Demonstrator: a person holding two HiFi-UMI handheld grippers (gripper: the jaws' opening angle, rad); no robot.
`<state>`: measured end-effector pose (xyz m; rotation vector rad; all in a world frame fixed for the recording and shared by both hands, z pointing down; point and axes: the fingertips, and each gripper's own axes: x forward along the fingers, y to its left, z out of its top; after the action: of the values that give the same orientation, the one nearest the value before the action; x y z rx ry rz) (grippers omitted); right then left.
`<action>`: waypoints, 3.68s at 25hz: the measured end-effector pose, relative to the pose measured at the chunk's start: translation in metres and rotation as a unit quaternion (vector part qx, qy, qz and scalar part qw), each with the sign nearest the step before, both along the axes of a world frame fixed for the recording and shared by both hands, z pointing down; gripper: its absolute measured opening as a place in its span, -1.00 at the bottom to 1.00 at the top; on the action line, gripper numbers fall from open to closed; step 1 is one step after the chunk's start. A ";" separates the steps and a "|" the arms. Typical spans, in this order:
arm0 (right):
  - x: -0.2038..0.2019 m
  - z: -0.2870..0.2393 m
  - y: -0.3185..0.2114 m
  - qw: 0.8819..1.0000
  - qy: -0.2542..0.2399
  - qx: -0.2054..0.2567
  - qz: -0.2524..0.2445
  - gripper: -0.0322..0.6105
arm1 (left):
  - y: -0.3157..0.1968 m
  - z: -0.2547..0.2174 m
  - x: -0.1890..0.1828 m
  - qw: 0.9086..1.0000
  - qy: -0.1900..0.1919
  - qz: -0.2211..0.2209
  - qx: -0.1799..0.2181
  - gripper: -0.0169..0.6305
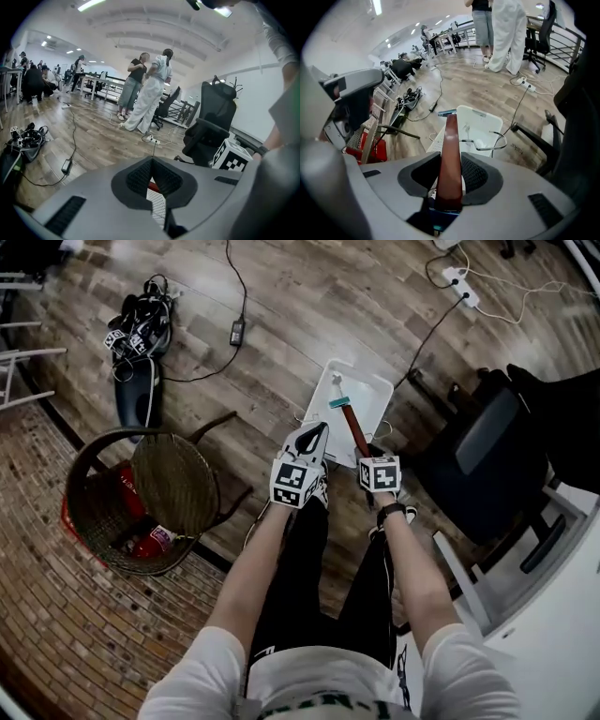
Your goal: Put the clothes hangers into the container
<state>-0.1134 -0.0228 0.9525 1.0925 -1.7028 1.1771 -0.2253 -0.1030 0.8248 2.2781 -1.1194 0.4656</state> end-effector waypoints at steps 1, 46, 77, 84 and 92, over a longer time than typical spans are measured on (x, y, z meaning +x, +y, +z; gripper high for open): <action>0.001 0.015 -0.002 1.000 -0.003 -0.009 0.013 -0.43 | -0.003 0.018 0.002 1.000 -0.001 0.005 -0.002 -0.92; 0.047 -0.088 -0.013 0.988 -0.088 0.068 0.110 0.09 | 0.023 -0.043 0.055 0.998 -0.019 0.031 -0.042 -0.91; 0.376 -0.594 0.084 0.847 0.034 0.431 0.308 -0.49 | 0.088 -0.456 0.333 0.970 0.026 0.198 0.140 -0.91; 0.413 -0.682 0.108 0.803 0.068 0.502 0.314 -0.65 | 0.101 -0.531 0.382 0.957 0.039 0.217 0.188 -0.91; 0.444 -0.756 0.137 0.769 0.119 0.542 0.316 -0.85 | 0.129 -0.615 0.429 0.929 0.026 0.233 0.288 -0.91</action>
<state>0.3309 0.1142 0.1965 2.5410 -1.8342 0.2047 0.2040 0.0262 0.2096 3.0764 -0.7375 0.2661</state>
